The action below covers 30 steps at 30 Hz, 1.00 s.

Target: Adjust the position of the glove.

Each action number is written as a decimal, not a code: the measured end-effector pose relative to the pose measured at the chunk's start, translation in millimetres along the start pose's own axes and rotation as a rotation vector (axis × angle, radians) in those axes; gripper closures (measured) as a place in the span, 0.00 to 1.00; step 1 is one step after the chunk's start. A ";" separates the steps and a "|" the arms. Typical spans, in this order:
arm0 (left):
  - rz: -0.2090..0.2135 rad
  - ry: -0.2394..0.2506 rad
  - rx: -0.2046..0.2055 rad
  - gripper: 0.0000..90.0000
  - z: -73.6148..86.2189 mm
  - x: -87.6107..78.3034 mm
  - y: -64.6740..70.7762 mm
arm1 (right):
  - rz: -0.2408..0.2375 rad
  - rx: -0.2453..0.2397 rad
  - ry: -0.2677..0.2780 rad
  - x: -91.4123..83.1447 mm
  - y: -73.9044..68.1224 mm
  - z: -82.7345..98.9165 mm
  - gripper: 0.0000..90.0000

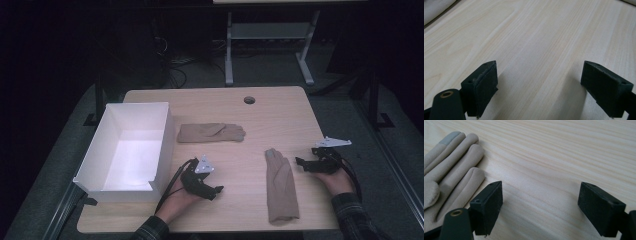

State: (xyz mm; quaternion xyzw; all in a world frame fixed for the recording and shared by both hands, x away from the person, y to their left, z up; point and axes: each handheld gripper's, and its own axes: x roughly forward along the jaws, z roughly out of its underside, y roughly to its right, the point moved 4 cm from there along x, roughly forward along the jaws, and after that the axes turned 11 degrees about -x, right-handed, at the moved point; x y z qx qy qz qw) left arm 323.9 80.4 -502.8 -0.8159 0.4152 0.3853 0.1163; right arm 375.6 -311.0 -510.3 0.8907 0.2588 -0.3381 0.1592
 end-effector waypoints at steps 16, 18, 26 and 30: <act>-0.022 0.023 -0.082 0.69 -47.1 3.0 -24.1 | -0.007 -0.005 0.002 0.0 -0.6 0.0 0.21; -0.019 0.038 -0.108 0.80 -53.9 3.4 -29.1 | -0.007 -0.005 0.002 0.0 -0.6 0.0 0.21; -0.083 0.040 -0.131 0.99 -72.5 9.0 -55.5 | -0.009 -0.007 0.003 0.0 -0.8 0.0 0.21; -0.138 0.073 -0.136 0.99 -81.9 10.4 -67.7 | -0.011 -0.008 0.003 0.0 -0.9 -0.1 0.21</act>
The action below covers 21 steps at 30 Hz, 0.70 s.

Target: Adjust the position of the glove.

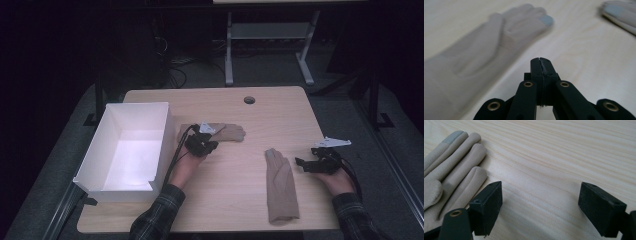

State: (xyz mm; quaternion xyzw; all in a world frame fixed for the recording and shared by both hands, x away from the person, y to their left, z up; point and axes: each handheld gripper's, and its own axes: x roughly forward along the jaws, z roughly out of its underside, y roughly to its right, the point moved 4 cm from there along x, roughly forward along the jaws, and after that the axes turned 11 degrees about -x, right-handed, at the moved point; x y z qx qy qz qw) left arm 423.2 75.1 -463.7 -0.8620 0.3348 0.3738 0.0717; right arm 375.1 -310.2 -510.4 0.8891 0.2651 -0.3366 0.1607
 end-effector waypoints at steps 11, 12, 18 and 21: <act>-0.060 0.007 -0.039 0.99 -9.9 25.8 -19.4 | 0.000 -0.001 0.000 0.0 0.0 0.0 0.21; -0.067 0.001 -0.037 0.99 -9.6 28.2 -21.4 | 0.000 0.000 0.000 0.0 0.0 0.0 0.21; -0.100 -0.017 -0.055 0.99 -8.1 38.9 -33.1 | 0.000 0.000 0.000 0.0 0.0 0.0 0.21; -0.090 -0.027 -0.068 1.00 -4.7 44.8 -34.0 | 0.000 0.000 0.000 0.0 0.0 0.0 0.21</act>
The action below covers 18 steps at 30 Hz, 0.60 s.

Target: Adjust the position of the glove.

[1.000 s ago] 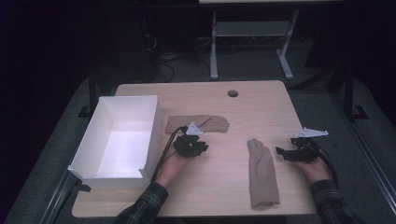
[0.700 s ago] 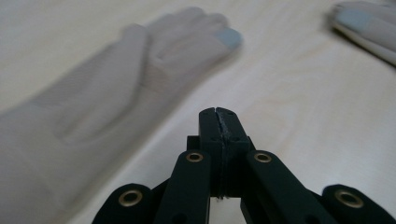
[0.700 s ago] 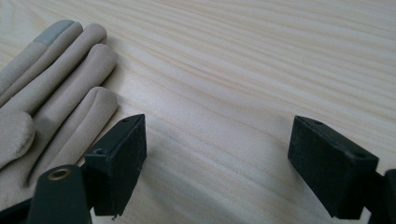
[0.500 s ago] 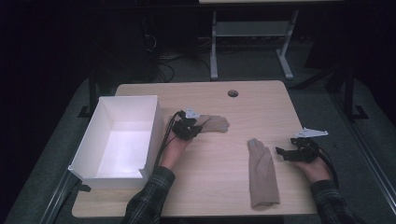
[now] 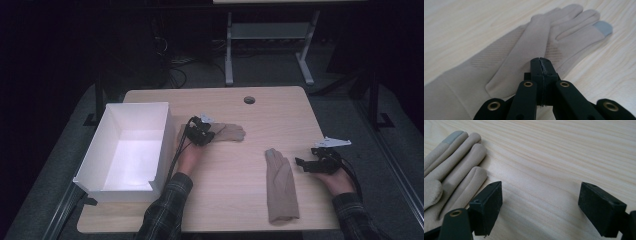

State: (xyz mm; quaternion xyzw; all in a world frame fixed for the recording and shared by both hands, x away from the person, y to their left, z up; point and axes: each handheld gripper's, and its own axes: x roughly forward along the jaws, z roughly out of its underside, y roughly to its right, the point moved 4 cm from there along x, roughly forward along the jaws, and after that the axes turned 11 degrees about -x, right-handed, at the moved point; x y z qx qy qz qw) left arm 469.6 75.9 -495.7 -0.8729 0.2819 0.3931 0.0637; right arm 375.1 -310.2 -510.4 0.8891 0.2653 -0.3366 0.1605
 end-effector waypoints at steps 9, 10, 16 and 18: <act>0.064 -0.026 0.018 1.00 4.8 -4.0 13.9 | 0.001 -0.001 0.000 0.0 0.0 0.0 0.21; 0.073 -0.027 0.014 1.00 5.2 -4.2 15.4 | 0.001 0.000 0.000 0.0 0.0 0.0 0.21; 0.120 -0.050 0.032 1.00 8.2 -5.9 28.7 | 0.001 0.000 0.000 0.0 0.0 0.0 0.21; 0.143 -0.043 0.017 1.00 9.9 -6.1 33.9 | 0.001 0.000 0.000 0.0 0.1 0.0 0.21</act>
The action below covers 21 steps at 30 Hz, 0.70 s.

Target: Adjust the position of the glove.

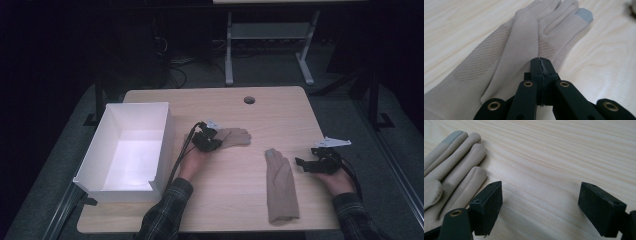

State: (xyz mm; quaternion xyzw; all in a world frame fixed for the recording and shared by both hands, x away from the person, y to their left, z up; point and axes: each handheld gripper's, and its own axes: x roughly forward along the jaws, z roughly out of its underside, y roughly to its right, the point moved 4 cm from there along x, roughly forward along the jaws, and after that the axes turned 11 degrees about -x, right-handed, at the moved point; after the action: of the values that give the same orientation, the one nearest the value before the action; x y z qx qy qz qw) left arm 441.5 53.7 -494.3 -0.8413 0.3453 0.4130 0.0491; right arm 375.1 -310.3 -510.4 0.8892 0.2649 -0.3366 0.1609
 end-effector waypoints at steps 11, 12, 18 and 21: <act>0.067 -0.035 0.045 1.00 7.2 0.4 25.8 | 0.000 0.000 0.000 0.0 0.0 0.0 0.21; 0.070 -0.032 0.050 1.00 7.6 1.0 28.8 | 0.000 0.000 0.000 0.0 0.0 0.0 0.21; 0.100 -0.037 0.077 1.00 10.2 3.5 43.7 | 0.000 0.000 0.000 0.0 0.0 0.0 0.21; 0.107 -0.033 0.077 0.99 10.3 4.5 47.8 | 0.000 0.000 0.000 0.0 0.0 0.0 0.21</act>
State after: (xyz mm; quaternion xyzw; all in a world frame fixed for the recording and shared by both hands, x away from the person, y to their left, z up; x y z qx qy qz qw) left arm 406.9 18.9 -494.6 -0.8120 0.4048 0.4154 0.0650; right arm 375.1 -310.3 -510.4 0.8892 0.2649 -0.3367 0.1607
